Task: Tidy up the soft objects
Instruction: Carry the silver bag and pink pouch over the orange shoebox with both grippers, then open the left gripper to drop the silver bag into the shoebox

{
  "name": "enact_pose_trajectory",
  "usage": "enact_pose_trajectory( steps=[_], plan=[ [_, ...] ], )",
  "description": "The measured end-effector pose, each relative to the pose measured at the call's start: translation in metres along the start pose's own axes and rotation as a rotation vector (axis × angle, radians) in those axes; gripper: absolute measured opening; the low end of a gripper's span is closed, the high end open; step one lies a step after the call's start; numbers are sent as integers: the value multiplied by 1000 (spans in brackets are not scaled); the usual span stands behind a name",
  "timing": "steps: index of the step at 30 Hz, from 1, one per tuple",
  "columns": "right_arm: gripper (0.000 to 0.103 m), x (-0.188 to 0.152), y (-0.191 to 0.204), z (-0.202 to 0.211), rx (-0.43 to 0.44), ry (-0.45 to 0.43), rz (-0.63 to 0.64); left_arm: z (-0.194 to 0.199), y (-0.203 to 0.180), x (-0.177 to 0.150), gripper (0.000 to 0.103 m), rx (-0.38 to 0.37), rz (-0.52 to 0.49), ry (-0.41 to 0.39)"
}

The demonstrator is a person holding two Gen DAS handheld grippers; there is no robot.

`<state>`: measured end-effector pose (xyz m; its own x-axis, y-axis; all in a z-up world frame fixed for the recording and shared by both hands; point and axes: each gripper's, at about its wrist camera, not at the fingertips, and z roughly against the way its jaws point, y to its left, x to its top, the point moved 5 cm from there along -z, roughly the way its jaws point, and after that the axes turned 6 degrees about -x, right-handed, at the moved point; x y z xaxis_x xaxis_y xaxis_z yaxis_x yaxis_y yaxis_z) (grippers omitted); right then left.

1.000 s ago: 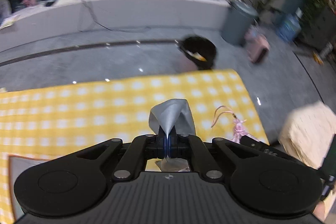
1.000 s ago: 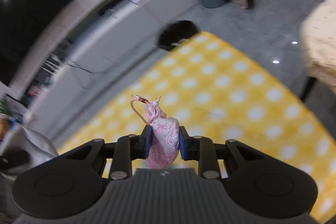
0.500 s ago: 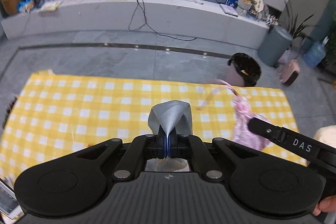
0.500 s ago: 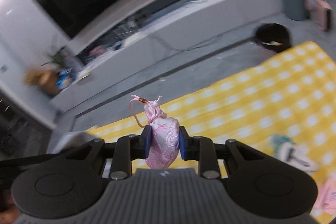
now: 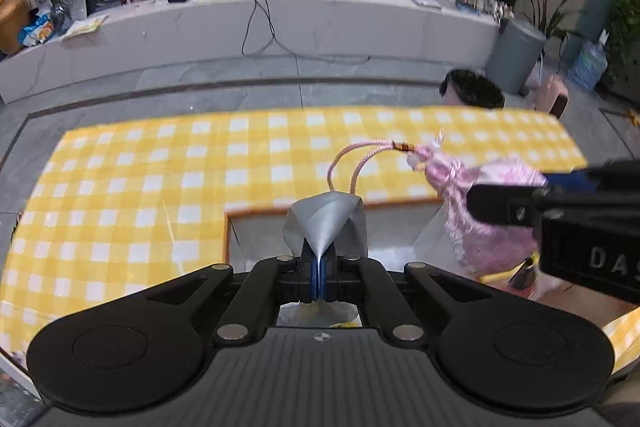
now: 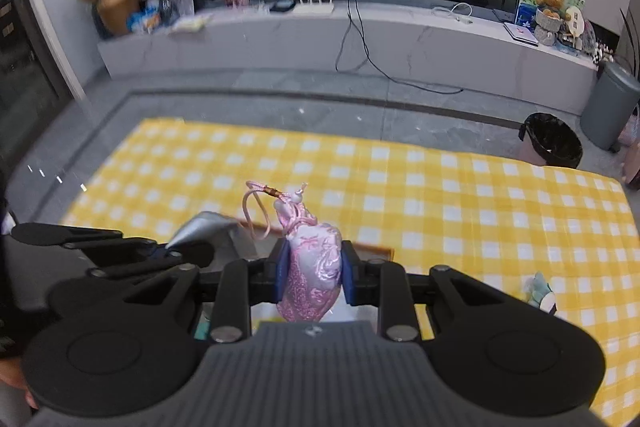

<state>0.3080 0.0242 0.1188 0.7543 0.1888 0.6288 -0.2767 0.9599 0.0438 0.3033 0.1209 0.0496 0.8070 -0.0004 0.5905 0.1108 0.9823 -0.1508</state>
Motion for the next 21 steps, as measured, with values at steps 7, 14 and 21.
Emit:
enact_pose_trajectory(
  steps=[7,14,21],
  plan=[
    [25,-27,8,-44,-97,68,97,-40,2,-31,2,76,-73,-13],
    [25,-41,9,-65,-160,99,167,-62,10,-46,19,162,-66,-41],
    [25,-42,10,-75,-191,110,185,-38,11,-48,91,-42,-27,-142]
  ],
)
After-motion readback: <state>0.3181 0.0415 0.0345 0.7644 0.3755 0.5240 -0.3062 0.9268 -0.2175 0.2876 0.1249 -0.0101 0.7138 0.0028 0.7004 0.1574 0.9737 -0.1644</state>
